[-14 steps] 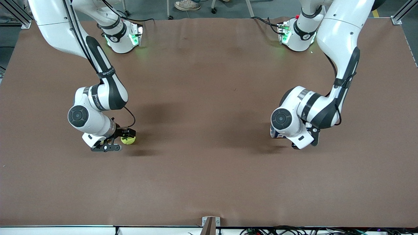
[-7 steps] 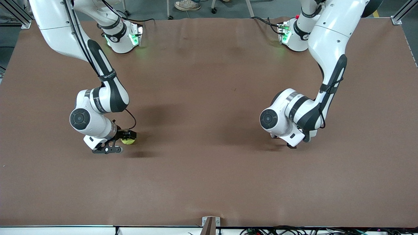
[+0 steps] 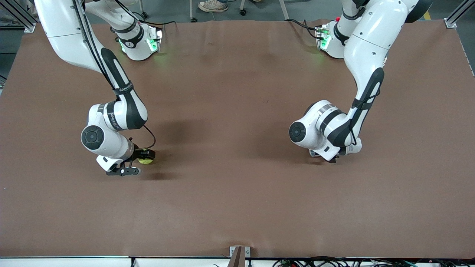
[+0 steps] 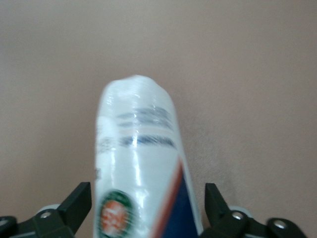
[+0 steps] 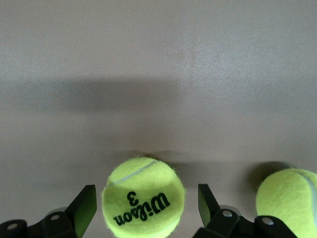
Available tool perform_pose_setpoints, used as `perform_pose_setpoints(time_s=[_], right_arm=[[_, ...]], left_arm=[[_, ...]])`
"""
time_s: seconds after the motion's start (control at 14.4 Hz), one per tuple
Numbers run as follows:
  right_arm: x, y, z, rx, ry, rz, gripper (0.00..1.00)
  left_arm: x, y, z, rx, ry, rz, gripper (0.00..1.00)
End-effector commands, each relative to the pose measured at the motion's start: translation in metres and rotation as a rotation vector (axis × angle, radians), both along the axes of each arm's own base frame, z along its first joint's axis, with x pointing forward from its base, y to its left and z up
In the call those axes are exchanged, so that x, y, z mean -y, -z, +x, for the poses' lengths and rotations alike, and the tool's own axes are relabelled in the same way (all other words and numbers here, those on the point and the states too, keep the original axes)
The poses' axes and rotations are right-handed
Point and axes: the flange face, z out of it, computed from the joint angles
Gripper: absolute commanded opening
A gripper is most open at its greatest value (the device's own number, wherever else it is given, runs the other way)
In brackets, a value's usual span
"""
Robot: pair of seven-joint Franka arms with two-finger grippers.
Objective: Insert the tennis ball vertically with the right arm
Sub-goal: 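Grasp the tennis ball with the right gripper while the left gripper grasps the tube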
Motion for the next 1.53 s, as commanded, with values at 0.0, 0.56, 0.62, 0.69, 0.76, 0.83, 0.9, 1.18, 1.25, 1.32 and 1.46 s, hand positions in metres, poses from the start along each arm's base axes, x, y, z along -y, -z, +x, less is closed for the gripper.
perform_pose_setpoints(time_s=[0.0,0.56,0.62,0.69,0.76,0.83,0.9,1.18,1.25,1.32,1.46], right_arm=[[-0.003,0.007,0.003,0.004,0.012,0.007,0.91],[-0.009,0.016,0.000,-0.006,0.002,0.004,0.73],[-0.009,0.016,0.000,-0.006,0.002,0.004,0.66],[-0.009,0.016,0.000,-0.008,0.002,0.004,0.60],[-0.008,0.016,0.000,-0.008,0.003,0.004,0.53],[-0.009,0.015,0.000,-0.007,0.002,0.005,0.47],[-0.009,0.016,0.000,-0.009,0.000,0.003,0.41],[-0.009,0.008,0.003,-0.003,-0.008,0.006,0.39],[-0.008,0.002,0.004,0.001,-0.005,0.007,0.39],[-0.008,-0.008,0.005,-0.003,-0.004,0.007,0.39],[-0.008,-0.029,0.011,-0.028,0.003,0.006,0.39]], left_arm=[[0.004,0.011,-0.009,0.013,0.012,0.013,1.00],[0.001,0.018,-0.008,0.016,0.000,0.010,0.94],[0.000,0.019,-0.008,0.016,-0.003,0.009,0.88],[0.000,0.018,-0.008,0.017,-0.002,0.008,0.79],[0.000,0.018,-0.008,0.017,-0.004,0.008,0.73],[0.000,0.017,-0.007,0.018,-0.002,0.006,0.71],[-0.001,0.017,-0.007,0.015,-0.001,0.005,0.71],[0.000,0.011,-0.004,0.002,0.023,-0.009,0.71],[0.001,0.006,-0.001,-0.002,0.028,-0.017,0.71],[0.004,-0.006,0.003,0.003,0.035,-0.033,0.71],[0.014,-0.031,0.012,-0.008,0.036,-0.095,0.71]])
